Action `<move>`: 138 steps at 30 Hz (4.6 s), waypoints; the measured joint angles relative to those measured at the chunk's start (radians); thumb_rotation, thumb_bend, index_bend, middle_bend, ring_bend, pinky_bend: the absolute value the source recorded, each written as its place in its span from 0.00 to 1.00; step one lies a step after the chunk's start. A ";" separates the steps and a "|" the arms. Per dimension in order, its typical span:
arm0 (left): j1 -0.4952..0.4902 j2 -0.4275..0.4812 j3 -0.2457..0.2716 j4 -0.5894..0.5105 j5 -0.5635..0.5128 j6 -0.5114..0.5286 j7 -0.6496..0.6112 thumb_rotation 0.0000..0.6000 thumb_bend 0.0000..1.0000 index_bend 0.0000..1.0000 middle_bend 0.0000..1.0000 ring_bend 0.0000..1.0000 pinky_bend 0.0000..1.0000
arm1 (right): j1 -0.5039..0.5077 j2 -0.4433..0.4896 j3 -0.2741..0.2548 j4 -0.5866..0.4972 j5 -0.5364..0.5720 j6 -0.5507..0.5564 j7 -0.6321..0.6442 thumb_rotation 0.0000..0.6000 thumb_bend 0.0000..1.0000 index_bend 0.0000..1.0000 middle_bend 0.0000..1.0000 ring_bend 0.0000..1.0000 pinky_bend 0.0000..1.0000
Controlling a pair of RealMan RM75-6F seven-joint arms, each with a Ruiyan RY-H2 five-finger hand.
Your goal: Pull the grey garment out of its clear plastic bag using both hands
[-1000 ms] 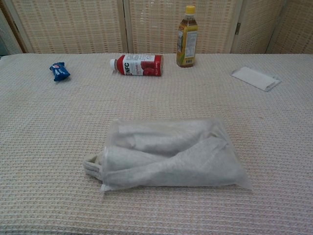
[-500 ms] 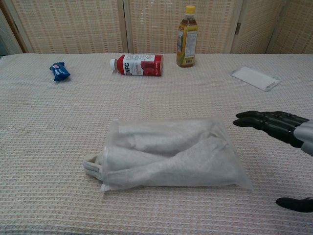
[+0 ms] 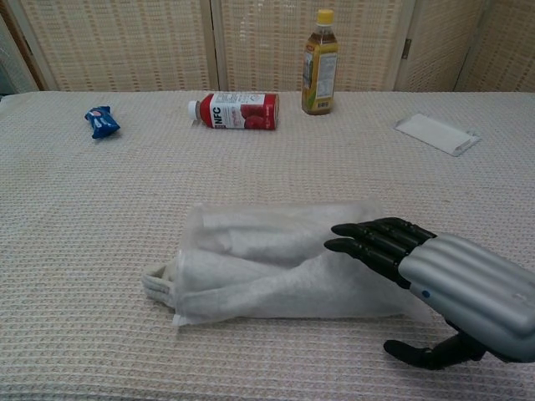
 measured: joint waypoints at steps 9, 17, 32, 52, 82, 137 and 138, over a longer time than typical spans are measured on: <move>0.002 0.011 -0.010 0.002 -0.010 0.007 -0.028 0.91 0.21 0.06 0.18 0.06 0.10 | 0.038 -0.108 0.028 0.161 0.020 0.023 0.047 1.00 0.28 0.00 0.00 0.00 0.00; 0.000 0.013 -0.017 0.008 -0.025 -0.002 -0.038 0.91 0.21 0.06 0.18 0.06 0.10 | 0.092 -0.196 0.081 0.303 0.051 0.033 0.055 1.00 0.29 0.00 0.00 0.00 0.00; -0.011 0.010 -0.001 0.005 -0.021 -0.042 -0.021 0.91 0.21 0.18 0.18 0.06 0.15 | 0.245 -0.281 0.217 0.466 0.168 -0.013 0.090 1.00 0.27 0.00 0.00 0.00 0.00; -0.012 -0.100 0.087 0.043 0.197 0.030 -0.091 0.94 0.20 0.41 0.35 0.23 0.45 | -0.067 0.353 0.047 -0.178 0.180 0.283 0.131 1.00 0.07 0.00 0.00 0.00 0.00; -0.113 -0.682 0.078 0.436 0.239 -0.001 -0.110 1.00 0.31 0.57 1.00 1.00 1.00 | -0.130 0.449 0.022 -0.210 0.167 0.277 0.205 1.00 0.07 0.00 0.00 0.00 0.00; -0.181 -0.941 0.082 0.716 0.163 0.074 -0.223 1.00 0.58 0.75 1.00 1.00 1.00 | -0.102 0.410 0.053 -0.173 0.190 0.184 0.205 1.00 0.11 0.09 0.00 0.00 0.00; -0.181 -0.936 0.083 0.708 0.164 0.076 -0.221 1.00 0.58 0.75 1.00 1.00 1.00 | -0.093 0.395 0.056 -0.162 0.191 0.172 0.205 1.00 0.12 0.13 0.00 0.00 0.00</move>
